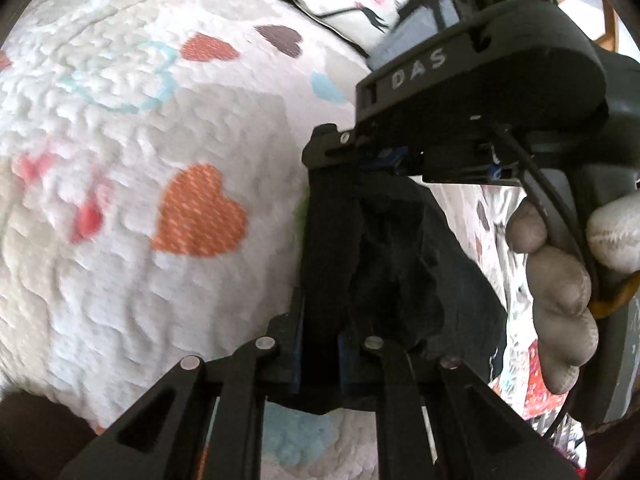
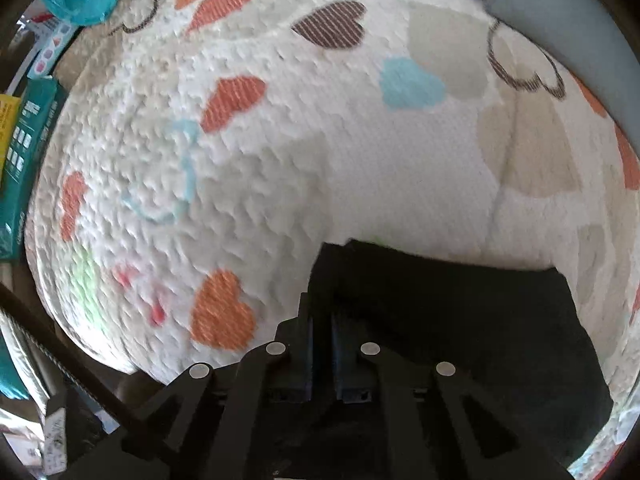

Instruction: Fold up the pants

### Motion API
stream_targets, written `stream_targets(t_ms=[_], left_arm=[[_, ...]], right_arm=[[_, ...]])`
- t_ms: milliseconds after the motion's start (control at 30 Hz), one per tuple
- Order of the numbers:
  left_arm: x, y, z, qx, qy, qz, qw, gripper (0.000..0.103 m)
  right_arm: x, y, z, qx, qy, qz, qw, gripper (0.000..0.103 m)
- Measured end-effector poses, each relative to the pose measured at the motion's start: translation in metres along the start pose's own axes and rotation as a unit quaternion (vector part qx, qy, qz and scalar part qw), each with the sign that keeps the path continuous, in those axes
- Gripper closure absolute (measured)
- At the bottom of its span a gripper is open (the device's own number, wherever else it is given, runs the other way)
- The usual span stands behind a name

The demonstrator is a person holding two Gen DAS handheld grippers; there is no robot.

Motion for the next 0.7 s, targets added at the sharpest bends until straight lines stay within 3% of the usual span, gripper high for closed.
stream_targets(t_ms=[100,200,367,500,633,700], left_arm=[[-0.01,0.01,0.006,0.002,0.006,0.016,0.9998,0.091],[-0.024,0.016,0.014,0.018,0.038,0.015,0.999,0.094],[-0.035,0.018,0.032,0.012,0.03,0.025,0.9992,0.094],[-0.044,0.02,0.049,0.02,0.039,0.015,0.9989,0.094],[-0.041,0.017,0.053,0.019,0.041,0.006,0.999,0.086],[-0.037,0.017,0.043,0.021,0.049,-0.004,0.9986,0.078]], right_arm=[[-0.013,0.023,0.004,0.016,0.02,0.001,1.0,0.102],[-0.034,0.047,0.005,0.035,0.039,0.001,0.999,0.102],[-0.029,0.049,0.004,0.052,0.033,-0.008,0.998,0.099],[-0.006,0.03,0.034,0.101,0.051,-0.034,0.993,0.088],[0.026,-0.032,0.065,0.135,0.08,-0.062,0.986,0.085],[0.04,-0.062,0.069,0.148,0.08,-0.082,0.982,0.07]])
Point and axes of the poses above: each gripper's, at about its wrist camera, not at the fingertips, and z roughly against the way its jaws point, x to its right, y to its top, the point moved 10 cm from there along -z, roughly the way its jaws point, and after that the axes turned 12 degrees about z, right-handed, at the moved point
